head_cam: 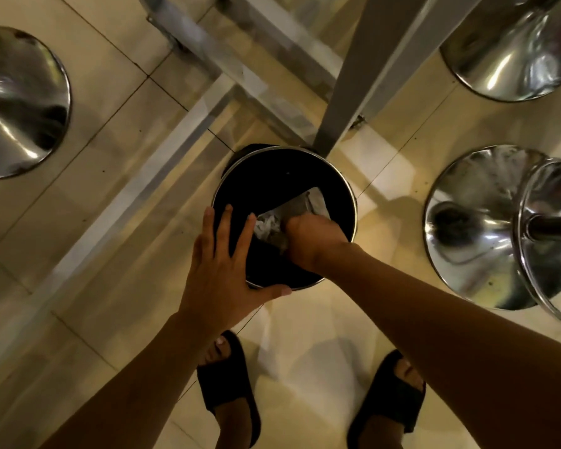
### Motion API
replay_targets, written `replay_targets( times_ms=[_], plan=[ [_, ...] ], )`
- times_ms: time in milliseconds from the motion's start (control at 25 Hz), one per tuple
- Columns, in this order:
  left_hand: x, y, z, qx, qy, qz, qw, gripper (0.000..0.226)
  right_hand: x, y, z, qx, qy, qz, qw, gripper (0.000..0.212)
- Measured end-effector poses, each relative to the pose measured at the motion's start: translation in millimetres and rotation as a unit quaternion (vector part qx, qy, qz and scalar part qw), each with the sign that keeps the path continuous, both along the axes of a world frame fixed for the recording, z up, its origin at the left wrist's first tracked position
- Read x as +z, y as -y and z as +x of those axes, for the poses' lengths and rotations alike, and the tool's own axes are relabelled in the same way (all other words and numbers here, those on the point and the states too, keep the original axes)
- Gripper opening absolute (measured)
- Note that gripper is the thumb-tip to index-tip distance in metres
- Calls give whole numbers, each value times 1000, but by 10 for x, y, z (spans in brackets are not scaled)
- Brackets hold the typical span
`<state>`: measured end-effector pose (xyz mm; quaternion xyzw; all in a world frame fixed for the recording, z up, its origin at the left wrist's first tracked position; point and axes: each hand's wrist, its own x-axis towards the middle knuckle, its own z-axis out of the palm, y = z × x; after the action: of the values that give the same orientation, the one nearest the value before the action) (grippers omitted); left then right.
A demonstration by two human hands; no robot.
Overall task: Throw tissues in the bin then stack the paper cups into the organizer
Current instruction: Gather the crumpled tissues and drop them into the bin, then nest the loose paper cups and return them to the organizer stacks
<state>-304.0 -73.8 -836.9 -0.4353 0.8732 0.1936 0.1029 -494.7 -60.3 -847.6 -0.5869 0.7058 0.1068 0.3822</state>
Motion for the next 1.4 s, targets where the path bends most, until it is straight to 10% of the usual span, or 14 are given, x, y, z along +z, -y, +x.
replay_targets(
  times_ms=[280, 640, 1400],
  plan=[
    [585, 99, -271, -21, 107, 25, 994, 102, 1100, -551, -620, -198, -14, -130, 971, 62],
    [2103, -500, -714, -100, 208, 121, 965, 77, 2400, -1689, -627, -246, -32, -19, 969, 67],
    [7481, -480, -2687, -252, 13, -92, 963, 40, 7491, -1558, -1818, -375, -212, -233, 872, 55]
  ],
)
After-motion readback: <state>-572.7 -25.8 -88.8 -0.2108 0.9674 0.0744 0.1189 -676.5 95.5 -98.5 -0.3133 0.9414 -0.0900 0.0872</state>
